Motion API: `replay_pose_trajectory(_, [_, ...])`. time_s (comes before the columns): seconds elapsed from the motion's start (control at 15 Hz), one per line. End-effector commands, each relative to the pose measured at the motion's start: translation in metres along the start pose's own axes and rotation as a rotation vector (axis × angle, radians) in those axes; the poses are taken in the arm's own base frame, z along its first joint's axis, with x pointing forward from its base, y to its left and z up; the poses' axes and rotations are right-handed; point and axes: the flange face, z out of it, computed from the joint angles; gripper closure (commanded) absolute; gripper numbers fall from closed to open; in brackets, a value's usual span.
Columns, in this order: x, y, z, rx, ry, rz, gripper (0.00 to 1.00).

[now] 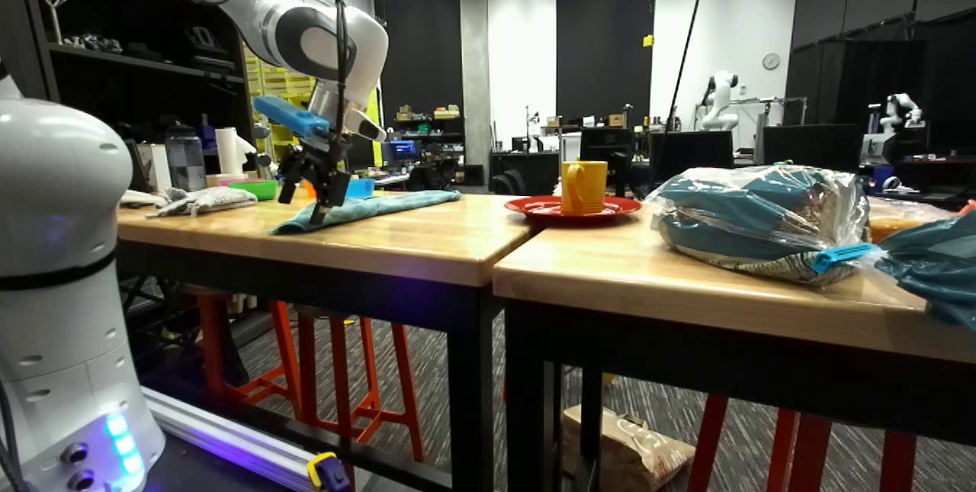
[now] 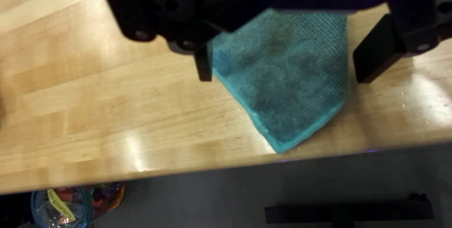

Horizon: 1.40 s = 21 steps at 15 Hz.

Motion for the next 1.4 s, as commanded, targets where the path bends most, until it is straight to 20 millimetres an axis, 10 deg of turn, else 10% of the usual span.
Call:
replay_pose_trajectory(0.0, [-0.004, -0.003, 0.000, 0.028, 0.010, -0.005, 0.25])
replay_pose_trajectory(0.73, [-0.008, -0.006, -0.007, 0.041, 0.004, -0.003, 1.00])
replay_pose_trajectory(1.33, [-0.039, -0.018, -0.033, 0.064, -0.100, -0.025, 0.99])
